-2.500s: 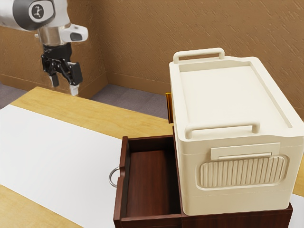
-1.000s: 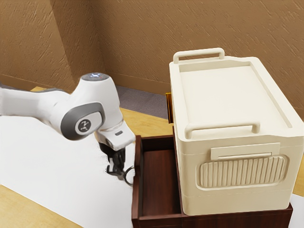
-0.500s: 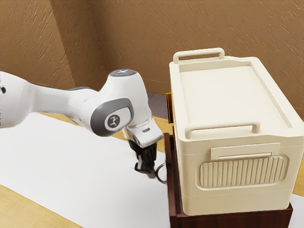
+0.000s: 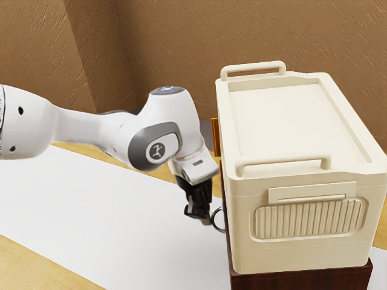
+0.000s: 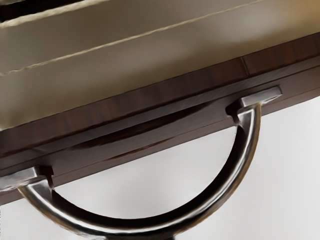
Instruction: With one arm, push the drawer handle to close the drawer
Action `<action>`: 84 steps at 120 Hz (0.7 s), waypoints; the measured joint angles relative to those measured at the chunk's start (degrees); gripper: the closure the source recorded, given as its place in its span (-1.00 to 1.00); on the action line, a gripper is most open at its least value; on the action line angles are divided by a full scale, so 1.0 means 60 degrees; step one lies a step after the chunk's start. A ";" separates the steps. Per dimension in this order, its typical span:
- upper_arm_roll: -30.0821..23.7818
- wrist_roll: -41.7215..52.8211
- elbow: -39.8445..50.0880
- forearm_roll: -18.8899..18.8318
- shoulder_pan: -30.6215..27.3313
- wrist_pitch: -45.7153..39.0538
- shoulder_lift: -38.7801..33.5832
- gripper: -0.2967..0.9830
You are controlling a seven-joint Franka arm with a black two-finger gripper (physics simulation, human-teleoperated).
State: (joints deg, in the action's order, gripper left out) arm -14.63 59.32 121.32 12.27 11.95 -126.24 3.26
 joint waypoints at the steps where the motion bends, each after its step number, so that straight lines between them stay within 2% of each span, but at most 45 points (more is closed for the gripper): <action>1: 0.0003 0.0001 0.0008 0.0001 0.0011 -0.0001 0.0001 0.70; 12: 0.0109 0.0005 0.0331 0.0096 0.0265 0.0014 -0.0092 0.69; 30: 0.0971 0.0016 0.0697 0.0093 0.1004 0.0583 -0.0753 0.69; 42: 0.2410 0.0029 0.0206 -0.0235 0.1581 0.1289 -0.1016 0.66; 47: 0.2990 0.0035 -0.0182 -0.0439 0.1117 0.1614 -0.1062 0.59; 52: 0.3404 0.0041 -0.0623 -0.0626 0.0208 0.1938 -0.1089 0.46; 60: 0.3702 -0.0020 -0.1283 -0.0820 -0.1529 0.2356 -0.1107 0.23; 67: 0.3907 -0.0222 -0.1712 -0.0940 -0.2484 0.2638 -0.1107 0.04; 75: 0.3849 -0.0550 -0.2161 -0.1165 -0.2911 0.2902 -0.1099 -0.12; 84: 0.3653 -0.1194 -0.2703 -0.1428 -0.2532 0.3344 -0.1095 -0.24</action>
State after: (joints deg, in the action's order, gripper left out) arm 7.28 52.15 105.10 3.71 -3.25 -106.18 -3.31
